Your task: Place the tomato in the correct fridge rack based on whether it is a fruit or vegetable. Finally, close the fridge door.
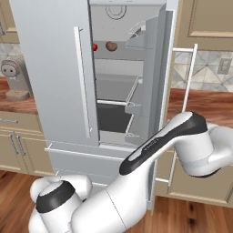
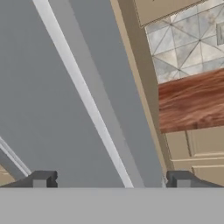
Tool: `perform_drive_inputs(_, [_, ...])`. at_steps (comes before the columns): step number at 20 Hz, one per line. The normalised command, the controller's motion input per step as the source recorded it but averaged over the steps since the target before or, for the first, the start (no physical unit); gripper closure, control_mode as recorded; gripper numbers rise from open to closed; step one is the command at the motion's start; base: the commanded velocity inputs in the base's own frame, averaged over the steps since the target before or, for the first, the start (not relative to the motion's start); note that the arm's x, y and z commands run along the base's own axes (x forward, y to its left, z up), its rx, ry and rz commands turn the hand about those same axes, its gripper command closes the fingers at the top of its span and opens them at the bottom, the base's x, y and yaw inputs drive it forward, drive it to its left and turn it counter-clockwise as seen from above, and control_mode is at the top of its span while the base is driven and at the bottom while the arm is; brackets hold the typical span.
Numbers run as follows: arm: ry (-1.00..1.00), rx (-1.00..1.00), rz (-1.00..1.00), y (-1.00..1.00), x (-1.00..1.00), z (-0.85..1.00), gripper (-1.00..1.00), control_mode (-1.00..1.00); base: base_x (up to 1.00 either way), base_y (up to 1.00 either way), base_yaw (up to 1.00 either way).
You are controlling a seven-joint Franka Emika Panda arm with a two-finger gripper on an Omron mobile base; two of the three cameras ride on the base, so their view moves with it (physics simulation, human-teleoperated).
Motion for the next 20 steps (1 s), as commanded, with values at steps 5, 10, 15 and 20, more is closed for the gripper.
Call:
perform_drive_inputs(5, [0.00,0.00,0.00,-0.14,0.26,-0.05,-1.00,-1.00,0.00,0.00,0.00])
perform_drive_inputs(10, [-0.01,-0.02,0.00,0.19,0.30,-0.16,-1.00,-1.00,0.00,0.00,0.00])
perform_drive_inputs(15, [-0.02,-0.03,0.00,0.69,0.18,-0.24,-1.00,-1.00,0.00,0.00,0.00])
perform_drive_inputs(20, [-0.02,-0.03,0.00,0.96,0.28,-0.18,-1.00,-1.00,0.00,0.00,0.00])
